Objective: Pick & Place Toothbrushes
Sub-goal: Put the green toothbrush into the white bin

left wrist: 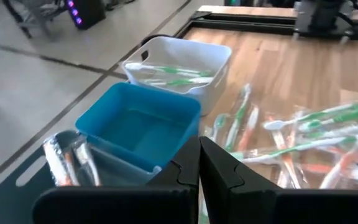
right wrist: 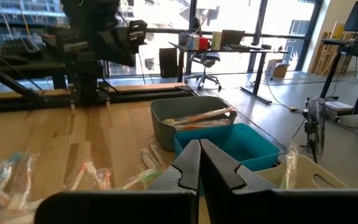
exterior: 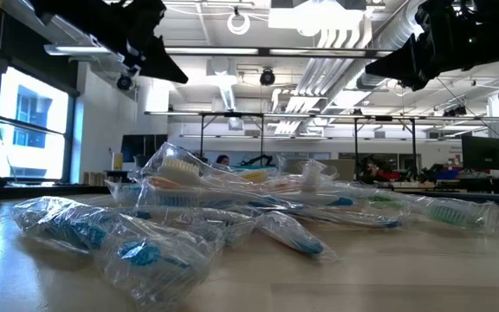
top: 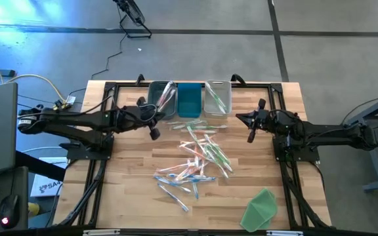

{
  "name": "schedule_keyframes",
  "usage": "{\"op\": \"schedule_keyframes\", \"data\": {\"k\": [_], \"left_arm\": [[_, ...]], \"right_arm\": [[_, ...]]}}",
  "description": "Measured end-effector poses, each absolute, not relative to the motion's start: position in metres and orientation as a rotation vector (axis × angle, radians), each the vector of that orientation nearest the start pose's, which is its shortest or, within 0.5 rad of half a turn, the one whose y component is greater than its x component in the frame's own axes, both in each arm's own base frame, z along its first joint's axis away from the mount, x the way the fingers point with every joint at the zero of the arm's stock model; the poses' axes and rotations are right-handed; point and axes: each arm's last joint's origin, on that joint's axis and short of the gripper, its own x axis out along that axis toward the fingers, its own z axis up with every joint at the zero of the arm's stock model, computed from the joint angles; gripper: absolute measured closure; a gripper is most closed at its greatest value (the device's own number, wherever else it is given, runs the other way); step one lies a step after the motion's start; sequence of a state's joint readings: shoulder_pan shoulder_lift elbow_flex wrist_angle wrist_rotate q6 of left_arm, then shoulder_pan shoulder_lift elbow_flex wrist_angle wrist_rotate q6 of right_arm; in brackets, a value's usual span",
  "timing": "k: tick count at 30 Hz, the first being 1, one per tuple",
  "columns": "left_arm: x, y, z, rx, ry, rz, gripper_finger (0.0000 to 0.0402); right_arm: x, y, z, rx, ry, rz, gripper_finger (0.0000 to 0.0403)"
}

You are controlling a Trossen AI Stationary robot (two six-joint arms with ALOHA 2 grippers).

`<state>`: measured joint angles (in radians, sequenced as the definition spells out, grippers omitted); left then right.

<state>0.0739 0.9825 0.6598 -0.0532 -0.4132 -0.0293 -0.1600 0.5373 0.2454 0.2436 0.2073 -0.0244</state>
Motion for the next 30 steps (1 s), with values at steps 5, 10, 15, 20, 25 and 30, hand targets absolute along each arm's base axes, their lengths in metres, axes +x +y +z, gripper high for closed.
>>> {"op": "schedule_keyframes", "data": {"k": [5, 10, 15, 20, 25, 30], "left_arm": [[0.212, 0.025, 0.267, 0.032, 0.370, 0.442, 0.0401], [0.209, 0.023, 0.244, 0.013, 0.332, 0.377, 0.0401], [0.203, 0.022, 0.220, -0.001, 0.266, 0.324, 0.0401], [0.199, 0.019, 0.217, 0.011, 0.212, 0.244, 0.0401], [0.195, 0.018, 0.221, 0.035, 0.204, 0.210, 0.0401], [0.182, 0.017, 0.231, 0.115, 0.169, 0.210, 0.0401]], "right_arm": [[0.138, -0.028, 0.220, 0.002, 0.055, -0.367, 0.0401], [0.138, -0.028, 0.220, 0.003, 0.056, -0.366, 0.0401], [0.138, -0.028, 0.220, 0.007, 0.054, -0.366, 0.0401], [0.138, -0.028, 0.221, 0.026, 0.044, -0.366, 0.0401], [0.138, -0.028, 0.220, 0.058, 0.046, -0.367, 0.0401], [0.138, -0.028, 0.220, 0.067, 0.045, -0.367, 0.0401]]}}
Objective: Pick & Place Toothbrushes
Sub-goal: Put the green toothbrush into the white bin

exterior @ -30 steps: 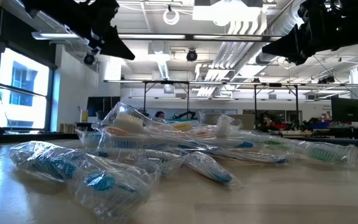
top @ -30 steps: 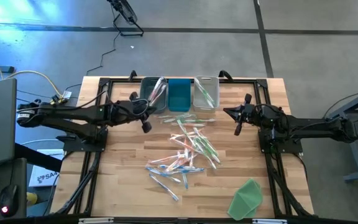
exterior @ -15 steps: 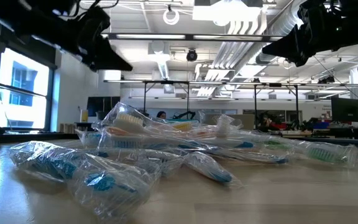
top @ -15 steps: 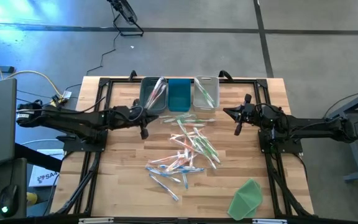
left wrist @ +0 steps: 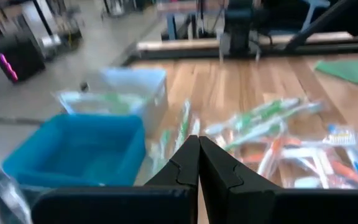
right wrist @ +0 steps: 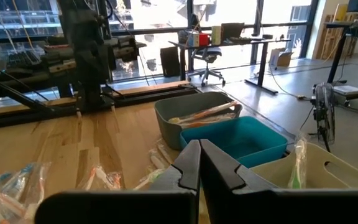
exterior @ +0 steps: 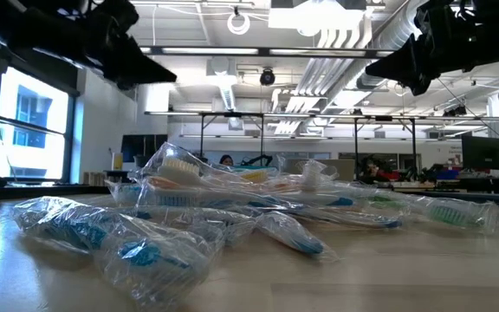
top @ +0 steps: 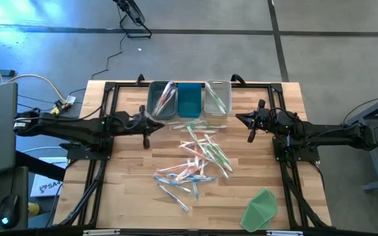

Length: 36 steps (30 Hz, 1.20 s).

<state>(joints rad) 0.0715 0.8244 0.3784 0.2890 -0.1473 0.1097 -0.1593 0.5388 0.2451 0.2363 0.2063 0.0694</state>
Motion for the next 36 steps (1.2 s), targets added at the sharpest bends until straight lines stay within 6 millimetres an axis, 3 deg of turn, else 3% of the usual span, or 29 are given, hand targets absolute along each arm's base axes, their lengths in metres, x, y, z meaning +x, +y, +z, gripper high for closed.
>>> {"op": "schedule_keyframes", "data": {"k": [5, 11, 17, 36], "left_arm": [[0.160, 0.016, 0.231, 0.136, 0.092, 0.214, 0.0401], [0.135, 0.014, 0.211, 0.124, 0.037, 0.218, 0.0401], [0.118, 0.013, 0.205, 0.123, 0.007, 0.223, 0.0401], [0.111, 0.012, 0.203, 0.056, 0.028, 0.215, 0.0401]], "right_arm": [[0.139, -0.028, 0.220, 0.085, 0.042, -0.362, 0.0401], [0.140, -0.028, 0.222, 0.085, 0.018, -0.360, 0.0401], [0.142, -0.029, 0.222, 0.091, 0.011, -0.359, 0.0401], [0.172, -0.023, 0.220, 0.079, -0.069, -0.257, 0.0401]]}}
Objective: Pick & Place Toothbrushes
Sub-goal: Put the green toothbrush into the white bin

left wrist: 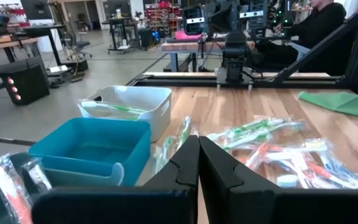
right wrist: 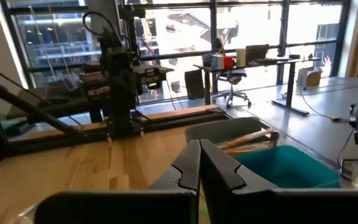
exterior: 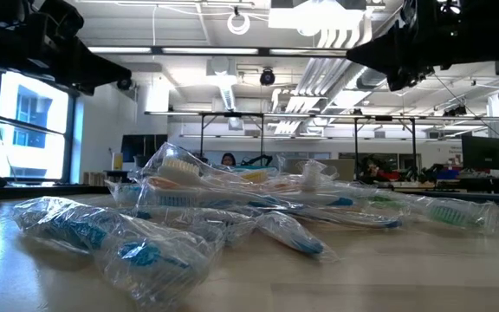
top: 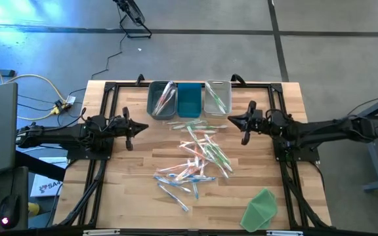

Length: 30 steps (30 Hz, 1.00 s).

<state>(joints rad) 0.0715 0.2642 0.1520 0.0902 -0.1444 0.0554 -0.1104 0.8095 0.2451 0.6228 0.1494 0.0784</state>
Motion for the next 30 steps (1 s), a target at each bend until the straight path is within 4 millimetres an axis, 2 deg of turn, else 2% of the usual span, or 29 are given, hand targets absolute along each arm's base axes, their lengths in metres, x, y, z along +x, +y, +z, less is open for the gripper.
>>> {"op": "schedule_keyframes", "data": {"k": [6, 11, 18, 23, 30], "left_arm": [[0.111, 0.012, 0.199, 0.057, 0.062, 0.217, 0.0401], [0.111, 0.012, 0.197, 0.058, 0.085, 0.217, 0.0401], [0.111, 0.012, 0.196, 0.057, 0.093, 0.217, 0.0401], [0.111, 0.012, 0.196, 0.057, 0.094, 0.218, 0.0400], [0.111, 0.012, 0.196, 0.056, 0.094, 0.221, 0.0400]], "right_arm": [[0.187, -0.021, 0.222, 0.137, -0.001, -0.244, 0.0401], [0.204, -0.016, 0.230, 0.115, 0.130, -0.275, 0.0401], [0.222, -0.008, 0.230, 0.125, 0.300, -0.323, 0.0401], [0.231, -0.004, 0.229, 0.087, 0.318, -0.320, 0.0401], [0.232, -0.004, 0.232, 0.049, 0.296, -0.307, 0.0401]]}}
